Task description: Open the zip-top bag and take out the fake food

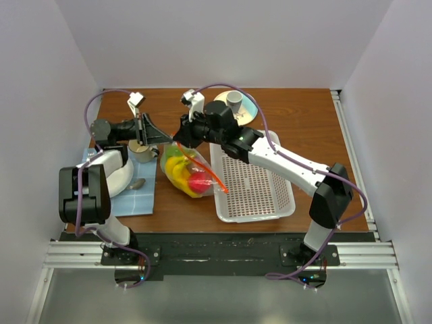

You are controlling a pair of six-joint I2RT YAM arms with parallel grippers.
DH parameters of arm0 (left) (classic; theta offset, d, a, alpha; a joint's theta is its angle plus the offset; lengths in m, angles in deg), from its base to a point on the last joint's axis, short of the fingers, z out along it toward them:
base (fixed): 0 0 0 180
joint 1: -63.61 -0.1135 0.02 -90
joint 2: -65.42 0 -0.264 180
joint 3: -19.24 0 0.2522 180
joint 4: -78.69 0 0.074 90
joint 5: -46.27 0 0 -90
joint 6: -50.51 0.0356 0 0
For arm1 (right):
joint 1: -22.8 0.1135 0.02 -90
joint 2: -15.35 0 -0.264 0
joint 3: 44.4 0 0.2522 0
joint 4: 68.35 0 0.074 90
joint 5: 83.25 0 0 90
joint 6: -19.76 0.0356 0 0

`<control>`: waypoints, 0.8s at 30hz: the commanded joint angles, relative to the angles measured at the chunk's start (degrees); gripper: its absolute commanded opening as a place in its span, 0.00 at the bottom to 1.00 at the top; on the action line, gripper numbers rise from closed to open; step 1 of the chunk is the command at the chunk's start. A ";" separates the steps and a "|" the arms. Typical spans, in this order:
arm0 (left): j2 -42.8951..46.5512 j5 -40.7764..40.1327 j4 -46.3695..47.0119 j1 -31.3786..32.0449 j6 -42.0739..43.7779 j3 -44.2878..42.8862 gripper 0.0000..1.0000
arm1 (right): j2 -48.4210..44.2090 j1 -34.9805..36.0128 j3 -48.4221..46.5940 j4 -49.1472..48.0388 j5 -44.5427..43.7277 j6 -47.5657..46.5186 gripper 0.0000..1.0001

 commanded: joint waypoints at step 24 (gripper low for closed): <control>-3.21 9.60 34.15 -4.61 -0.38 -3.68 0.00 | -6.61 0.15 6.61 7.65 2.27 -0.08 0.15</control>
